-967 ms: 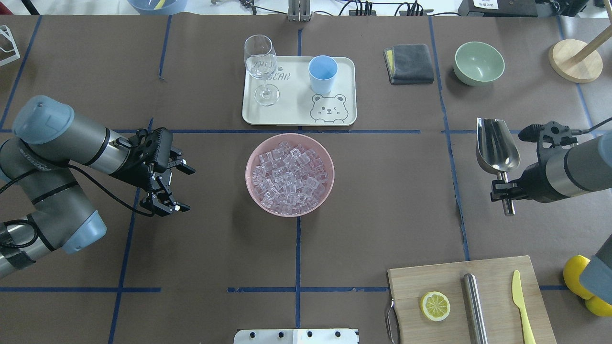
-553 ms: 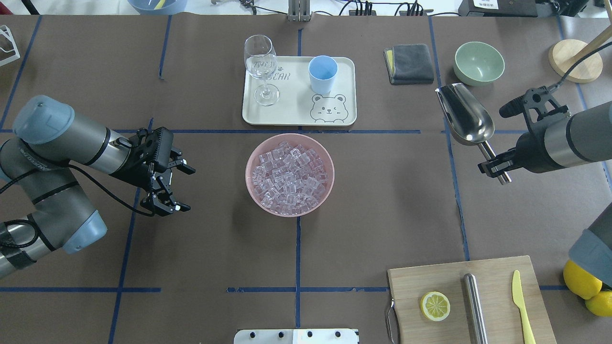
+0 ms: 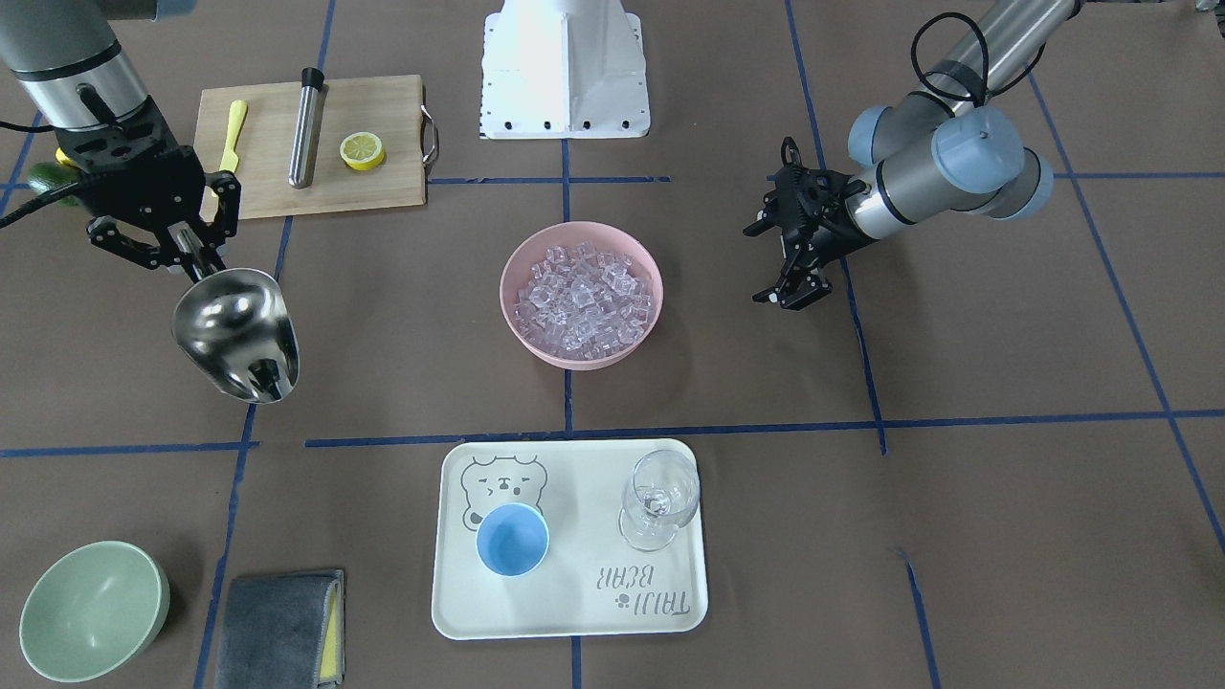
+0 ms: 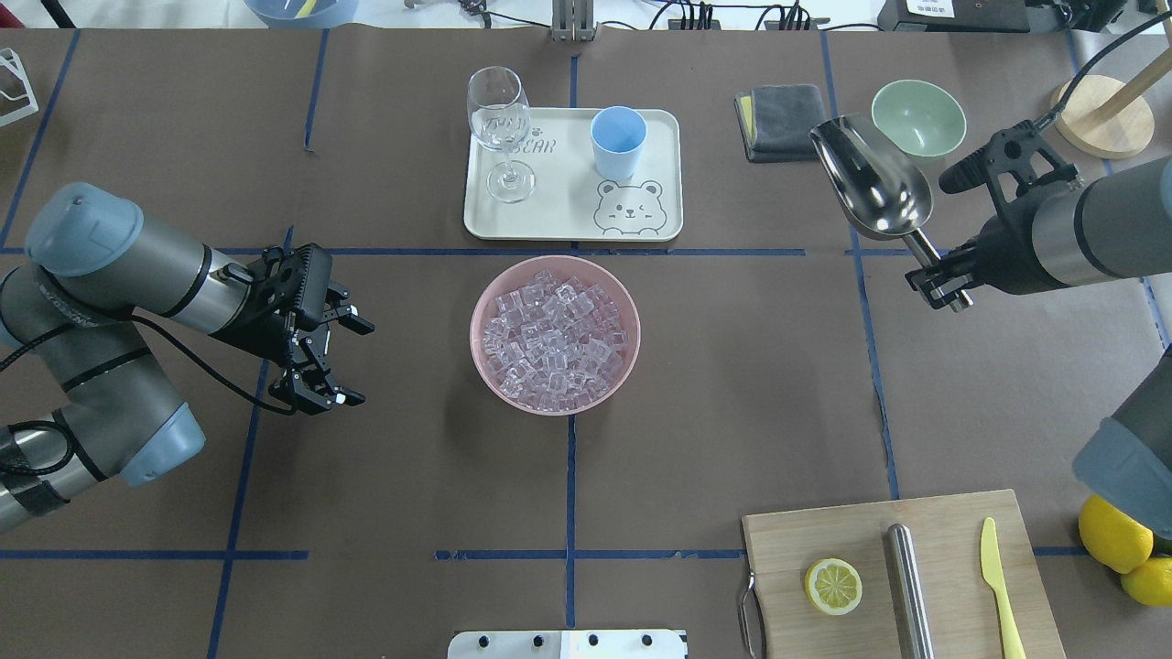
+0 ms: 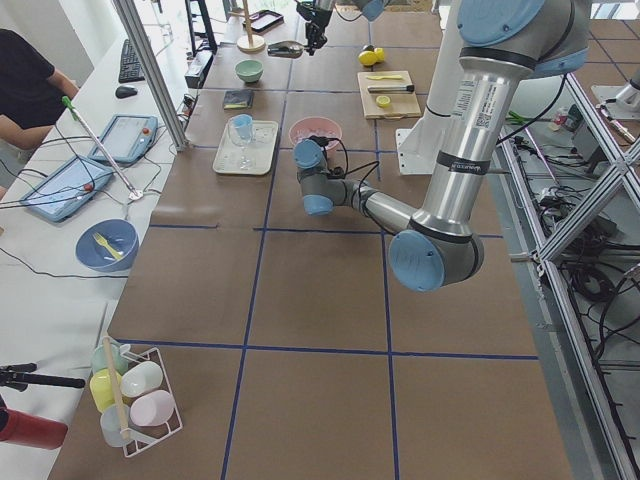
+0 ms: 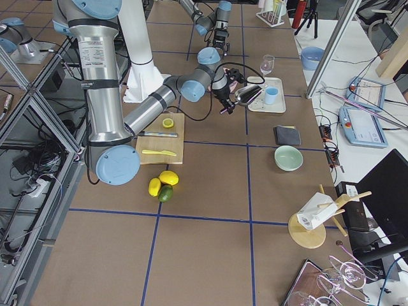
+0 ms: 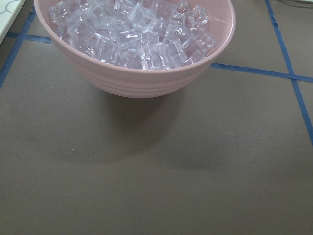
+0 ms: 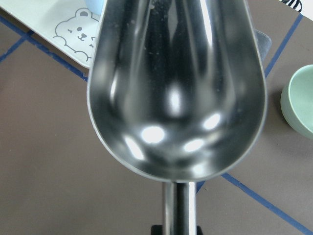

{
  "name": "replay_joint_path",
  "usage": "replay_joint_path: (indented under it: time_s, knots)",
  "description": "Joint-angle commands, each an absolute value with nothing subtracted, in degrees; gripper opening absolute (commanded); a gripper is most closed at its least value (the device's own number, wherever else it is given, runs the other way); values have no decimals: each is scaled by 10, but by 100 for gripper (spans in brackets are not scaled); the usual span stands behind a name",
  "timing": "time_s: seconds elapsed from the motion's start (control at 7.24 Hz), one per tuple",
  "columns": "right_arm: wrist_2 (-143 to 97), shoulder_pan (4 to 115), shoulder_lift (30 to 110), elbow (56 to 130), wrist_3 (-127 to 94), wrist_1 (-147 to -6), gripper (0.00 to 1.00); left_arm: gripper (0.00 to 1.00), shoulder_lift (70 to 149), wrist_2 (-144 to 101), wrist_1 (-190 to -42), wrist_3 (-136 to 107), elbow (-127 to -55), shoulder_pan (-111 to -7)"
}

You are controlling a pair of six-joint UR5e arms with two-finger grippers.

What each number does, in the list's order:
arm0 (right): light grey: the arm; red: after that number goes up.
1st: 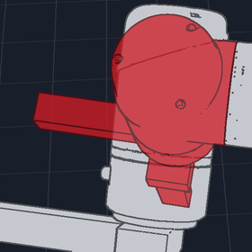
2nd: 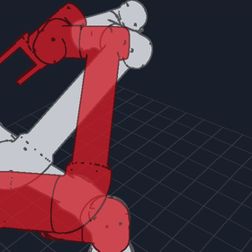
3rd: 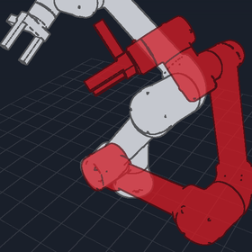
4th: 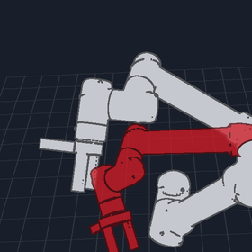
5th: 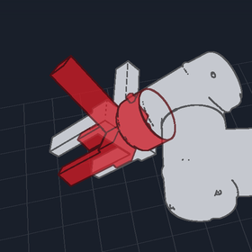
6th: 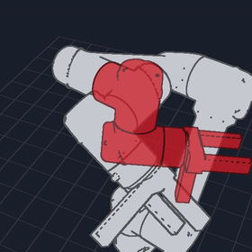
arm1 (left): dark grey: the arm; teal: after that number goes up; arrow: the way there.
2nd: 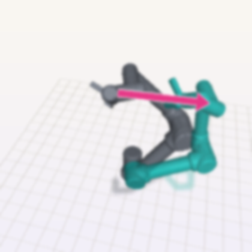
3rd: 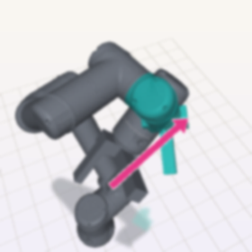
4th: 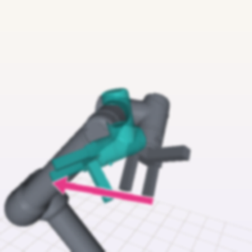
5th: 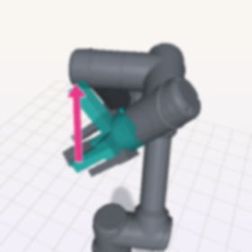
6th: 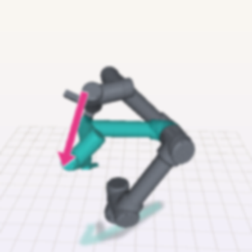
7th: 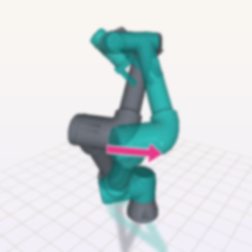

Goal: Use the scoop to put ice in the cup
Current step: 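Lift the scoop with the right gripper and carry it toward the pink bowl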

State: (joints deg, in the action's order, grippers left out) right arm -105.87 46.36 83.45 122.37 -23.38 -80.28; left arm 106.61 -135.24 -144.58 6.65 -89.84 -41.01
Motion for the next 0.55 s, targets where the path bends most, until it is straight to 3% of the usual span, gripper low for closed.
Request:
replay_joint_path:
  time_s: [0.0, 0.41]
  knots:
    - [-1010, 422, 810, 1223, -129, -883, 0, 100, 1066, -1353, -1447, 69, -898, -410]
    - [-1020, 455, 693, 1225, 35, -1082, 0, 100, 1066, -1353, -1447, 70, -898, -410]
